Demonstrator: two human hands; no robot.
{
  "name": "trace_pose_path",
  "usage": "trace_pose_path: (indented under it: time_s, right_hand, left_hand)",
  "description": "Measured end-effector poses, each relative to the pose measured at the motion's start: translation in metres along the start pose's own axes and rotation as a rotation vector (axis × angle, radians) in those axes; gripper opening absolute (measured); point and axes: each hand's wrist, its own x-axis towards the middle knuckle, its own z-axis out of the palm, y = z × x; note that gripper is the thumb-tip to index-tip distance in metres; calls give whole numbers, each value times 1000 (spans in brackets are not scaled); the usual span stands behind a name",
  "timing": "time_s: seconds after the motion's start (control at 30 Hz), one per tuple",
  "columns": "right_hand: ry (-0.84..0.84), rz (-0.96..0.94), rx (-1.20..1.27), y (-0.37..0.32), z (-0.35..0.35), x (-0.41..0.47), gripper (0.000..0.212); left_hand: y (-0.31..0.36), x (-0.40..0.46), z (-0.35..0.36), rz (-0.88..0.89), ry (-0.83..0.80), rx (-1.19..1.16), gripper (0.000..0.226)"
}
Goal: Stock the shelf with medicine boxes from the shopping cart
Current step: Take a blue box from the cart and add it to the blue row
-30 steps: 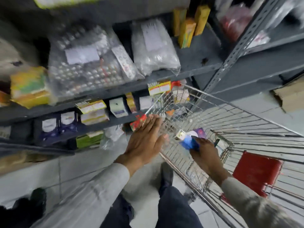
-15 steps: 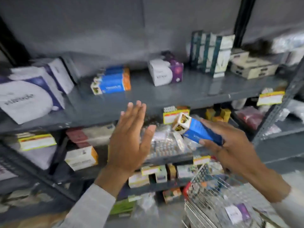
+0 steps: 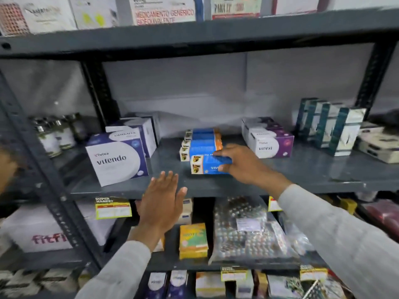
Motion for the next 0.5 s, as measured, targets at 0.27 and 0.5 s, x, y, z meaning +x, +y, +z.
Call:
trace_pose_path:
  time_s: [0.27, 0.5]
  right_hand:
    - [-71, 66, 107, 5, 47, 43, 50]
    - [-68, 33, 128, 8, 55, 35, 49]
  left_hand:
    - [1, -2, 6, -19, 30, 18, 65]
    - [0, -2, 9, -23, 64, -30, 61]
